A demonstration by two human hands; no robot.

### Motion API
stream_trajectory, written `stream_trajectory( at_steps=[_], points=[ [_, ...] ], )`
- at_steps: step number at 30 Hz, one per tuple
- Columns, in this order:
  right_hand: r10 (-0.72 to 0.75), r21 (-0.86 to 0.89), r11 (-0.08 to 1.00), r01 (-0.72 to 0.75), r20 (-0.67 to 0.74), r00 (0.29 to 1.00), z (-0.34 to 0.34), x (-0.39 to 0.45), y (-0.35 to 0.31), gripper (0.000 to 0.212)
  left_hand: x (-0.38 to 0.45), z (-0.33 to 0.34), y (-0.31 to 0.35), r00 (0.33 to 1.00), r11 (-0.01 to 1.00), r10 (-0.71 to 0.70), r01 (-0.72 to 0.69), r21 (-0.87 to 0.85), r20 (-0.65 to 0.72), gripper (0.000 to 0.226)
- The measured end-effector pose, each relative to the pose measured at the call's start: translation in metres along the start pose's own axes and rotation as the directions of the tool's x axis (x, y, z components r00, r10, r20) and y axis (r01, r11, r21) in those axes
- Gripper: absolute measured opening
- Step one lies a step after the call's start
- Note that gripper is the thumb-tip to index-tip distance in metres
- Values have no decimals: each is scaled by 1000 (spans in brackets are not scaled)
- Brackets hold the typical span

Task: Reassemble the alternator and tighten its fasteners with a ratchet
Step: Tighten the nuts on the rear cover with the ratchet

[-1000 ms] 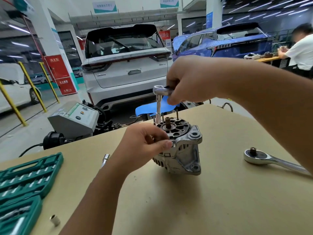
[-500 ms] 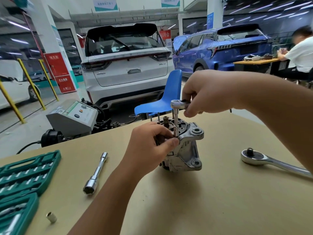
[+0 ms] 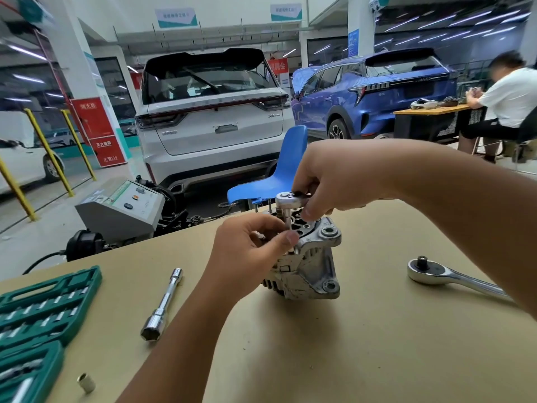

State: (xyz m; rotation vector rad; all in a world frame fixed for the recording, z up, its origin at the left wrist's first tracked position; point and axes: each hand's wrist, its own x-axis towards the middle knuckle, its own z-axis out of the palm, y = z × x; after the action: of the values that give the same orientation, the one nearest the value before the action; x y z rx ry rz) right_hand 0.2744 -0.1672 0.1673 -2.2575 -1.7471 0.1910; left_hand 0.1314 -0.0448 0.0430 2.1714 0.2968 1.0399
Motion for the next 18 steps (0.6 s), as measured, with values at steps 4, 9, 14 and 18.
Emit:
stream_trajectory(
  at_steps=[4,9,14,18],
  points=[
    [-14,6,1000,13,54,998,-1,-1,-7,17,3,4,6,998,993,21,-29,-110,-67,2],
    [-63,-295,954,55,-18,998,3,3,-22,8,5,4,0,993,985,-57,39,-170,-102,6],
    [-79,-310,948,68,-23,997,3,1,-35,31,-1,7,-2,989,971,-41,6,-238,-140,6],
    [-64,-428,902,64,14,998,-4,2,-40,9,-2,7,-4,992,962,-57,25,-272,-108,5]
  ],
)
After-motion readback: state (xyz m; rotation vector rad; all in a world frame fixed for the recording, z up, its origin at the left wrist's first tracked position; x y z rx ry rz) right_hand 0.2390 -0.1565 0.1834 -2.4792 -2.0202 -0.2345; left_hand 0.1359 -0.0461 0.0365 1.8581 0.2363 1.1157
